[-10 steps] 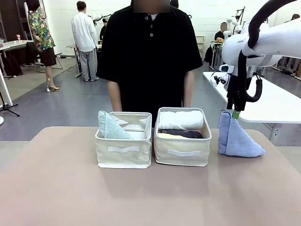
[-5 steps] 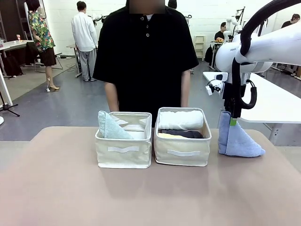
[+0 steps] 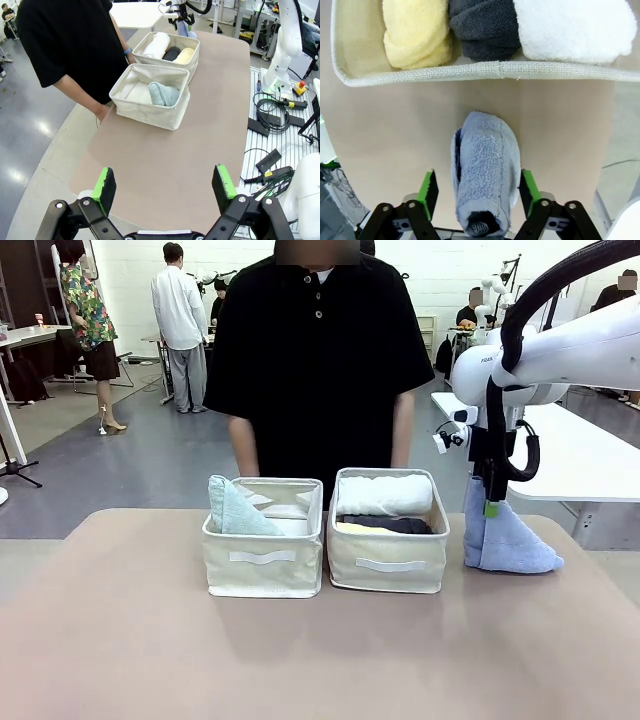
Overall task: Sort the towels based on their folding style.
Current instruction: Pick up another triangle-folded towel from the table and place it in the left Fabric basket.
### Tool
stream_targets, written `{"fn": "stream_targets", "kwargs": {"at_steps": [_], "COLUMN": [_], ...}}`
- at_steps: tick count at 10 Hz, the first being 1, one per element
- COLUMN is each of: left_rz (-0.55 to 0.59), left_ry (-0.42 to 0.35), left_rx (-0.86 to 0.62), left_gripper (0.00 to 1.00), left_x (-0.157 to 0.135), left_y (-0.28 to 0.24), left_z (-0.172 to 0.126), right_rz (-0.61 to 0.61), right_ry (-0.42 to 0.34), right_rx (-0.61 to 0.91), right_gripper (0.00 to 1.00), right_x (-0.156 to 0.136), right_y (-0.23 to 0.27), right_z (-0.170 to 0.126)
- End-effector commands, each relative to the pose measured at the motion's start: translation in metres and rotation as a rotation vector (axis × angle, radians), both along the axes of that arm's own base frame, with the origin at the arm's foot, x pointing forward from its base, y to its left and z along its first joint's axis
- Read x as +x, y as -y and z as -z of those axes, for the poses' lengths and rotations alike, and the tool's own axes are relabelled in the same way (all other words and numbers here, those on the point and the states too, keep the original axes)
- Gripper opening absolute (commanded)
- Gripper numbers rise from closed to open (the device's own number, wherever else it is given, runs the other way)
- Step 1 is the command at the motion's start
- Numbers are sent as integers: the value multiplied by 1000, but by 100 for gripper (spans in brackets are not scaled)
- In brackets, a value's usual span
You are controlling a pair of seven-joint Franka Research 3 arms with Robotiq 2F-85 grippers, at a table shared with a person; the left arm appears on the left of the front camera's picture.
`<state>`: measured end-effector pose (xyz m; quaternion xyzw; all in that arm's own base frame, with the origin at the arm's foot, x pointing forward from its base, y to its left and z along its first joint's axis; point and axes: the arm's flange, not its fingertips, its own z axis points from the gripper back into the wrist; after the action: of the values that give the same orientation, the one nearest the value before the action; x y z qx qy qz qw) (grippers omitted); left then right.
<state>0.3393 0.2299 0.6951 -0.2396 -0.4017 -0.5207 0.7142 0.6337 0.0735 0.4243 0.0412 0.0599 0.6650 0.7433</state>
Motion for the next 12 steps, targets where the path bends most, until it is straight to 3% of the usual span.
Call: {"fn": "stream_targets", "kwargs": {"at_steps": [1,2,9,10,11,12], "left_rz": [2,2,2,2,2,2], "left_ry": [12,12,12,12,12,12], "left_rx": [-9,-9,-9,-9,-9,-9], "left_gripper": [100,100,100,100,100,100], "left_x": [-2,-2,-2,-2,-2,-2], "left_y": [1,1,1,1,1,1], "left_z": [-1,-1,-1,-1,-1,-1], "right_rz": [-16,-15,30,162,278,321], "right_ry": [27,32,55,47,36,66], "right_rx": [-12,-14,-40,-114,-160,-178], "right_gripper": [15,0,0,0,0,0], "right_x": [2,2,-2,-7,-18,-35], "right_y": [2,2,4,-1,-10,-23], "right_z": [-6,-7,-29,-54,-104,-163]}}
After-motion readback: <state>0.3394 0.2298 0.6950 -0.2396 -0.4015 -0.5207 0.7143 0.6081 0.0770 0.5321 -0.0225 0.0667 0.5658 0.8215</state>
